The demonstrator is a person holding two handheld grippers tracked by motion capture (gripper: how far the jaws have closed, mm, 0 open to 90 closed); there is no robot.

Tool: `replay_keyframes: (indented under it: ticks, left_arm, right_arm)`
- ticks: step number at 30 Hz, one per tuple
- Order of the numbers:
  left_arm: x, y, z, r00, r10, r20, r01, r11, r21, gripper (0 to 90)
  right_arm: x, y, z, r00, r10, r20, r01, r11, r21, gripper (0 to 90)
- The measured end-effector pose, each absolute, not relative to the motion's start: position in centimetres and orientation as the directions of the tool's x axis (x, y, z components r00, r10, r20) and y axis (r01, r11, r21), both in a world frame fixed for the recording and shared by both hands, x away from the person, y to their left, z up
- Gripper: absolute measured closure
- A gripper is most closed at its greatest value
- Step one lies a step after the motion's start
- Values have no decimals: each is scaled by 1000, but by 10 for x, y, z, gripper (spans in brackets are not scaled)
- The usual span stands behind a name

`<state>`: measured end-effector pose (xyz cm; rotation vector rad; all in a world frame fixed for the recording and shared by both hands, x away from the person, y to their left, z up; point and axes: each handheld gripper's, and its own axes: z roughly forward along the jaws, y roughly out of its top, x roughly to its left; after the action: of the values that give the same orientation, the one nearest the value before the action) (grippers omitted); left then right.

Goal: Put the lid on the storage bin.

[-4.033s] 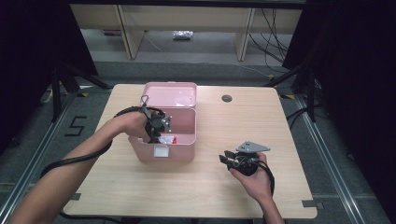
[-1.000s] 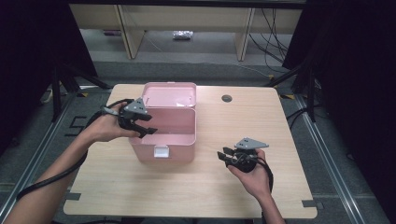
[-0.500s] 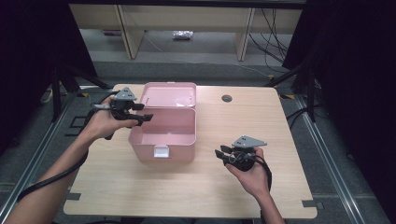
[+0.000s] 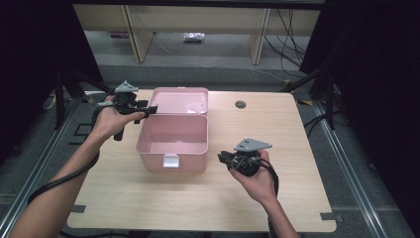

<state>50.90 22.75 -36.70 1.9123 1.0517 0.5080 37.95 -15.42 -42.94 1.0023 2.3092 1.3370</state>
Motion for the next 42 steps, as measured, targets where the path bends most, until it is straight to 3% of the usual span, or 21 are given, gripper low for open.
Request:
replay_keyframes:
  ticks: [11,28,42]
  left_arm:
    - [530,232,-375,476,875,-88,516,-197,833,554]
    - [555,235,-387,408,910,-73,556,-185,810,538]
    - [575,230,-400,388,920,-56,578,-195,793,581]
  right_arm:
    - [381,-124,-417,-758,649,68,382,357,852,900]
    - [382,-56,-419,-843,534,64,348,450,823,900]
    - [384,-29,-422,-857,511,64,338,466,818,900]
